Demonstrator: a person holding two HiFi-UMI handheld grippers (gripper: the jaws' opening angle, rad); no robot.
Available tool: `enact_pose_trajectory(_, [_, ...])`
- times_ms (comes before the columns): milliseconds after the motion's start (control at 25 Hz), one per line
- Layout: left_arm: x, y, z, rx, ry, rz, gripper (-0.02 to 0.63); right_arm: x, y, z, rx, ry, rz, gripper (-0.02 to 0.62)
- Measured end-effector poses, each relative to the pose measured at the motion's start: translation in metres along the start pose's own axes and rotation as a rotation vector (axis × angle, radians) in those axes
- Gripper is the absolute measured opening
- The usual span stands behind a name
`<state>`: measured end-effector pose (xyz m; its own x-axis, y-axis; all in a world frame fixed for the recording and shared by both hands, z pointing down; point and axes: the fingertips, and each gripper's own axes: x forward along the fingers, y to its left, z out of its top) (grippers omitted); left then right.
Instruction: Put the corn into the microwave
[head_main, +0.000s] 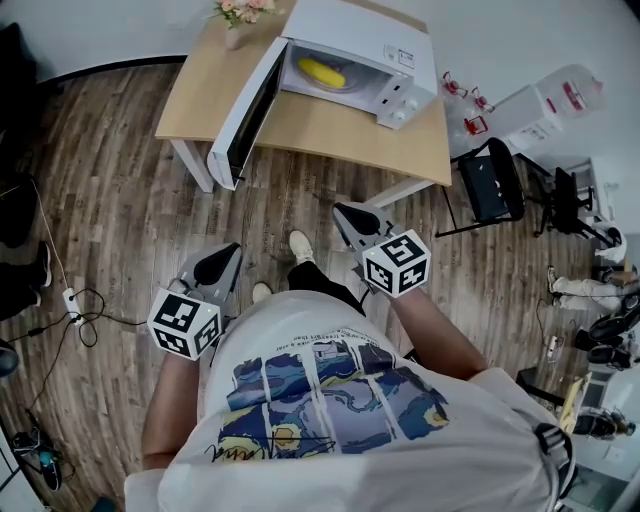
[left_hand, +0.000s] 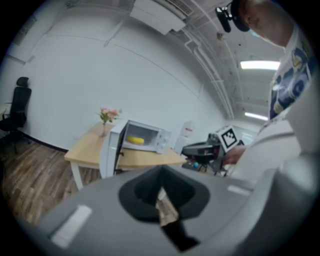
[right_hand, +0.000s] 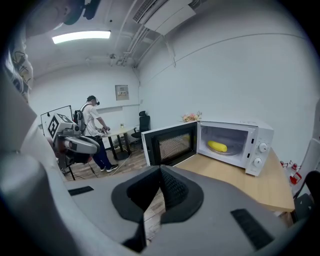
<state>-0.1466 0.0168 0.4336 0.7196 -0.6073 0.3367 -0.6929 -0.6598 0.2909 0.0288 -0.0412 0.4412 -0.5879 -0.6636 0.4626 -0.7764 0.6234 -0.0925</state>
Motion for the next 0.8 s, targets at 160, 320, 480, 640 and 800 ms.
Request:
enact_pose_trajectory(160, [0.005, -0.008, -0.007, 0.001, 0.012, -0.022, 0.009, -0.013, 0.002, -0.005, -0.002, 0.001, -0.010, 0.008])
enact_pose_trajectory(320, [0.014, -0.018, -0.008, 0.005, 0.018, -0.035, 0.009, -0.027, -0.005, -0.012, 0.003, 0.005, -0.020, 0.008])
enact_pose_trajectory(480, [0.026, -0.032, -0.008, 0.011, 0.026, -0.034, 0.009, -0.040, -0.015, -0.017, 0.000, -0.002, -0.016, 0.008])
enact_pose_trajectory(640, [0.047, -0.057, -0.009, 0.019, 0.048, -0.036, 0.009, -0.058, -0.025, -0.027, -0.009, -0.006, 0.002, 0.008])
enact_pose_trajectory(800, [0.076, -0.108, 0.002, 0.028, 0.045, -0.084, 0.009, -0.093, -0.041, -0.043, -0.006, 0.010, 0.011, 0.008])
